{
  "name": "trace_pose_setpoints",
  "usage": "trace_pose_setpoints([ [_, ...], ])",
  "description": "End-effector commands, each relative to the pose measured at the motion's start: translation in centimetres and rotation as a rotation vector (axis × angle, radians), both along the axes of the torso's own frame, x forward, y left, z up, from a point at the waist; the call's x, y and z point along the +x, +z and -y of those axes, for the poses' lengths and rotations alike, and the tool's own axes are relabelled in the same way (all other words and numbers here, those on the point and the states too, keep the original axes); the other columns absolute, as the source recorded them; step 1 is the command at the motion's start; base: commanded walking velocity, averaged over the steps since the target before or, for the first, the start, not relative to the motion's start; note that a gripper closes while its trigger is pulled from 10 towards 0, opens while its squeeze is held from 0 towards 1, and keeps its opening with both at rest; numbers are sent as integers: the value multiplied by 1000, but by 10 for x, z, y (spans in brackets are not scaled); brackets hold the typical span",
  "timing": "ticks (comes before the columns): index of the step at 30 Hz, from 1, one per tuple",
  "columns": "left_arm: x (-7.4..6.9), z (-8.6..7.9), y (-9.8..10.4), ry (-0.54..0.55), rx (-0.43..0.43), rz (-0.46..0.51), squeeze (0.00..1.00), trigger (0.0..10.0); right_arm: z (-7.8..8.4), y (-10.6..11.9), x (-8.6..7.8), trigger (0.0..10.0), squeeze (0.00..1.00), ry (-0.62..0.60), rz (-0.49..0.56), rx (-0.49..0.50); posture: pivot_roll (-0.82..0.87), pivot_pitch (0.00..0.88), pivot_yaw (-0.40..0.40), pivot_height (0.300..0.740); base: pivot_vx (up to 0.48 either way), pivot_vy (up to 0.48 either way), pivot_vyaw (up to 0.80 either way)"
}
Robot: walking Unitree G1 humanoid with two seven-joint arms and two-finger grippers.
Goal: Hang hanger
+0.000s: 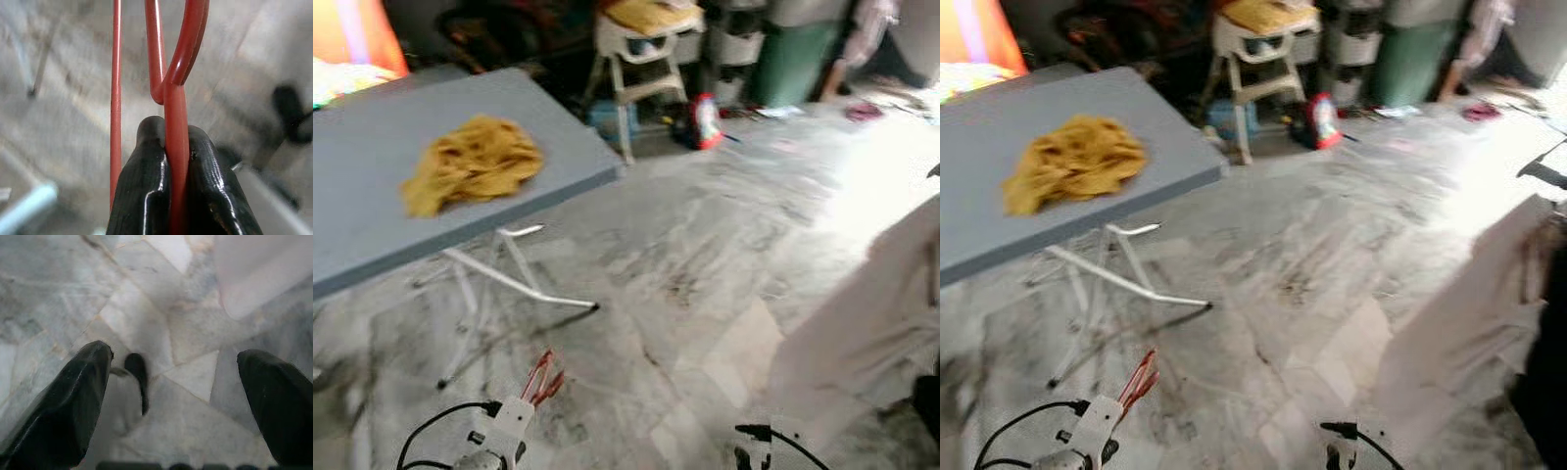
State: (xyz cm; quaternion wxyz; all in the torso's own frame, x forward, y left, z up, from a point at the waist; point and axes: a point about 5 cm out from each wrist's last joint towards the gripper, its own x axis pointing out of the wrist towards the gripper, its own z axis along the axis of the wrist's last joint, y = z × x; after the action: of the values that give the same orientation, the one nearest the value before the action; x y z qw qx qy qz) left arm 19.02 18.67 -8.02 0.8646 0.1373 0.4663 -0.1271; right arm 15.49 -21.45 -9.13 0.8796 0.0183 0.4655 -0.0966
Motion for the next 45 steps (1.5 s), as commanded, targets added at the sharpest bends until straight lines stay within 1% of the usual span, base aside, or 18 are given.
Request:
trace_pose_setpoints([
  [1, -4, -10, -1, 1, 27, -7, 0, 10000, -8, 3, 9, 10000, 0, 8, 27, 13, -170, 56, 84, 740, 394, 255, -594],
  [3, -4, -11, 0, -2, 29, -7, 0, 10000, -7, 2, 9, 10000, 0, 7, 25, 11, -171, 56, 86, 740, 394, 251, -581],
  [5, -4, -12, 0, -8, 34, -8, 0, 10000, -2, 3, 8, 10000, 0, 3, 19, 4, -171, 58, 88, 740, 373, 249, -534],
  [10, -3, -12, 0, -18, 33, -4, 0, 10000, 1, 3, 7, 10000, 0, 12, 9, -10, -169, 57, 86, 740, 284, 245, 0],
  [19, -4, -12, 0, 22, 24, -6, 0, 10000, 5, 2, 4, 10000, 0, 24, -8, -21, -154, 55, 71, 740, 0, 0, 0],
  [22, -5, -11, -1, 46, 15, -10, 0, 10000, 4, 2, 4, 10000, 0, 41, -11, -25, -143, 53, 57, 740, 0, 0, 0],
  [24, -6, -10, -2, 68, 7, -12, 0, 10000, 1, 2, 6, 10000, 0, 62, -15, -30, -137, 53, 49, 740, 0, 0, 0],
  [31, -6, -9, -2, 82, 6, -12, 0, 10000, -6, 5, 17, 10000, 0, 106, -15, -43, -118, 53, 27, 740, 0, 0, 0],
  [37, -6, -9, -2, 91, 6, -14, 0, 10000, -7, 6, 20, 10000, 0, 135, -22, -60, -110, 52, 20, 740, 0, 0, 0],
  [41, -6, -9, -2, 91, 4, -17, 0, 10000, -7, 5, 17, 10000, 0, 136, -37, -63, -106, 48, 21, 740, 0, 0, 0],
  [43, -6, -9, -2, 85, 6, -17, 0, 10000, -6, 1, 9, 10000, 0, 135, -55, -65, -110, 51, 27, 740, 0, 0, -741],
  [44, -6, -9, -2, 85, 6, -17, 0, 10000, -6, 1, 9, 10000, 0, 135, -55, -65, -110, 51, 27, 740, 0, 0, -763],
  [45, -6, -9, -2, 79, 9, -16, 0, 10000, -5, -1, 4, 10000, 0, 135, -67, -68, -113, 50, 30, 740, 0, 0, -763],
])
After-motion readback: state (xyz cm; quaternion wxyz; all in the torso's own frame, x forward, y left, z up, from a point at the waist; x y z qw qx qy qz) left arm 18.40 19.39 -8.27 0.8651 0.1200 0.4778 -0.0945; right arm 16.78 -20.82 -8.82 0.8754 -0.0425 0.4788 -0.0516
